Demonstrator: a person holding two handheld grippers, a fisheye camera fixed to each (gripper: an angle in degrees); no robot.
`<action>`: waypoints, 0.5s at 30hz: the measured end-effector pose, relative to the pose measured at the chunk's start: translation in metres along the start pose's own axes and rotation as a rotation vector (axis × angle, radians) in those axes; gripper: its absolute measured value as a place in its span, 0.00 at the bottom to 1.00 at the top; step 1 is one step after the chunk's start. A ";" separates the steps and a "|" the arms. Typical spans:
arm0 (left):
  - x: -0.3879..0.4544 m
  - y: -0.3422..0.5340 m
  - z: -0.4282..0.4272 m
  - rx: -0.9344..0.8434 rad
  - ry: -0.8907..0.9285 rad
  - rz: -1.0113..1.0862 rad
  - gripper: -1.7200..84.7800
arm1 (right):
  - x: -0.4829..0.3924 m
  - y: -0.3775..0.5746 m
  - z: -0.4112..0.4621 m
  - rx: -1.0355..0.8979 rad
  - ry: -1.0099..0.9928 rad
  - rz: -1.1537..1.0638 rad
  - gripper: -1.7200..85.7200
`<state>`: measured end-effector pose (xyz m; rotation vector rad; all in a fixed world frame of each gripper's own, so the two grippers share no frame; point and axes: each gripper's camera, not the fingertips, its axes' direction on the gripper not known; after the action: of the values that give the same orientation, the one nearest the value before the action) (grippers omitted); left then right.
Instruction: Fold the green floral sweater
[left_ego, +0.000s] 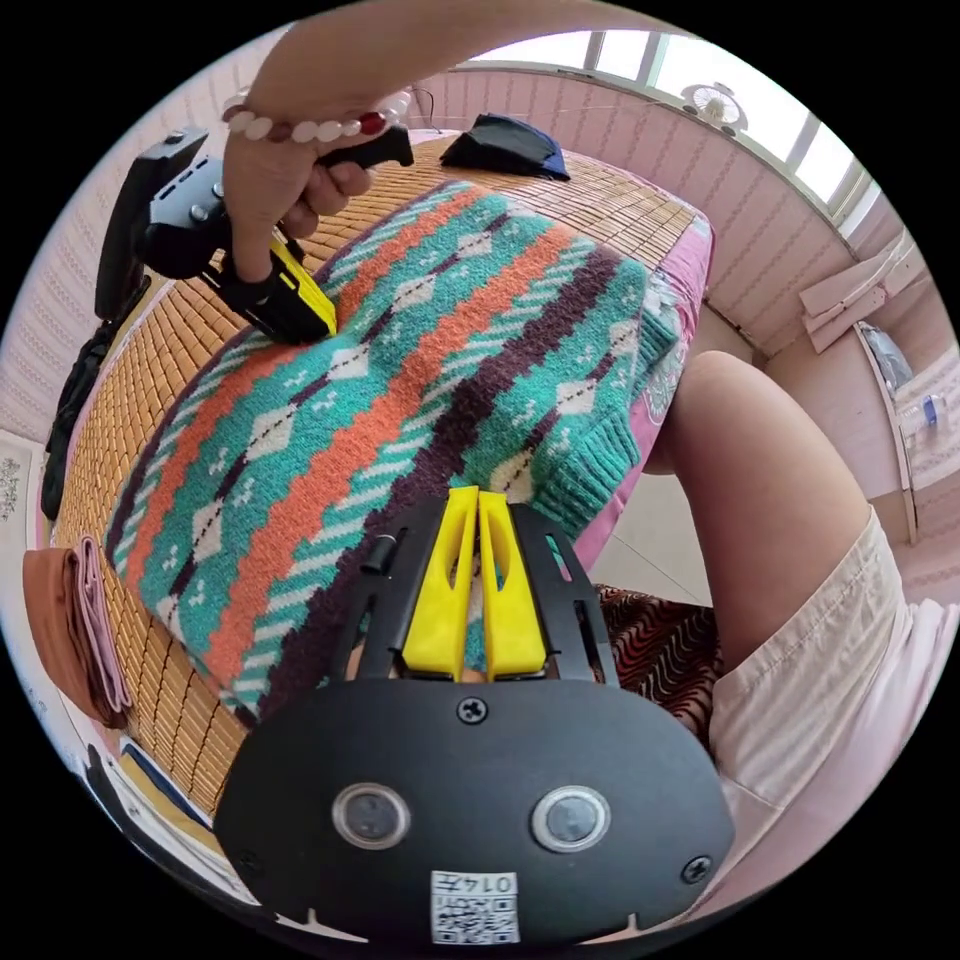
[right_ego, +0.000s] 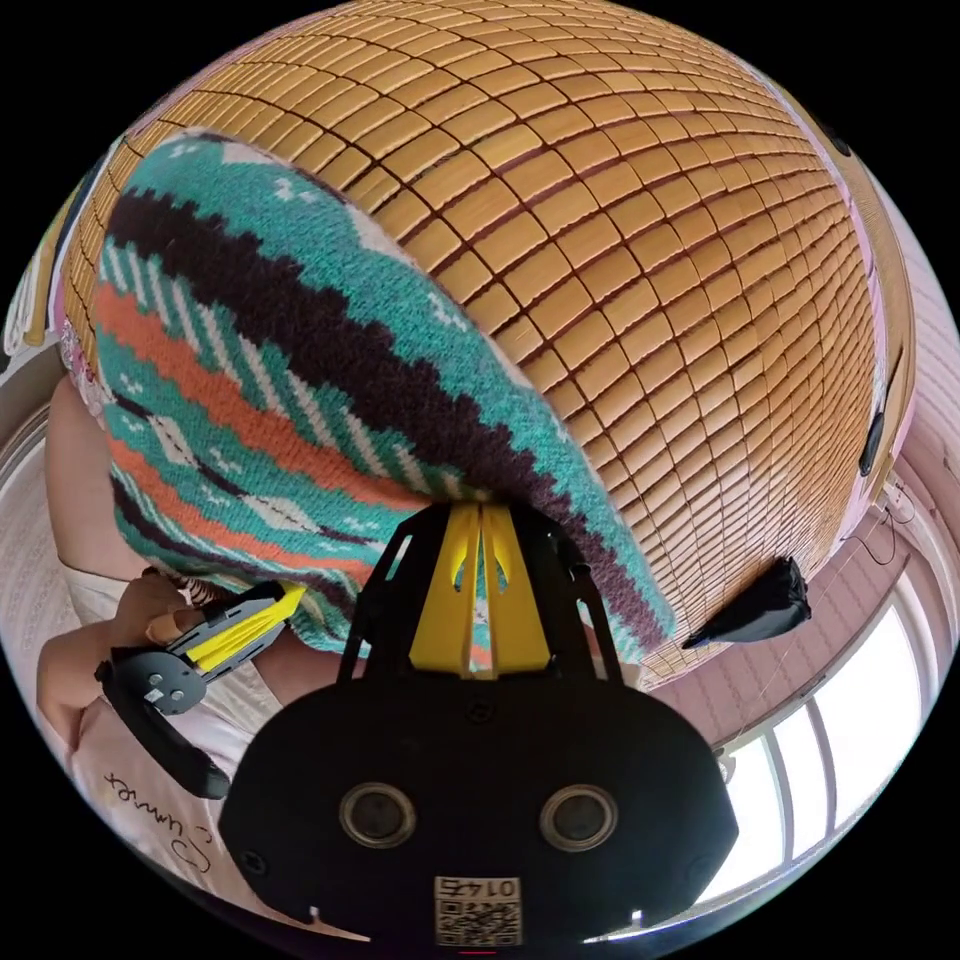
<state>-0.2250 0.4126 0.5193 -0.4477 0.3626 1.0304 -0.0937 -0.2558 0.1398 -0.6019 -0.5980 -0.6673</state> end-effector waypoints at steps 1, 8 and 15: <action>-0.003 0.000 0.001 0.005 0.014 -0.011 0.01 | 0.003 0.001 -0.003 -0.012 0.016 0.019 0.01; 0.004 -0.007 0.005 -0.018 -0.070 0.021 0.01 | 0.060 0.119 -0.032 0.383 -0.081 0.062 0.01; 0.009 0.042 -0.041 0.231 0.315 0.046 0.04 | 0.127 0.398 0.008 0.854 -0.372 0.428 0.02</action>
<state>-0.2609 0.4169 0.4722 -0.3942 0.7682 0.9491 0.2669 -0.0471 0.1068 -0.0291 -0.9842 0.1379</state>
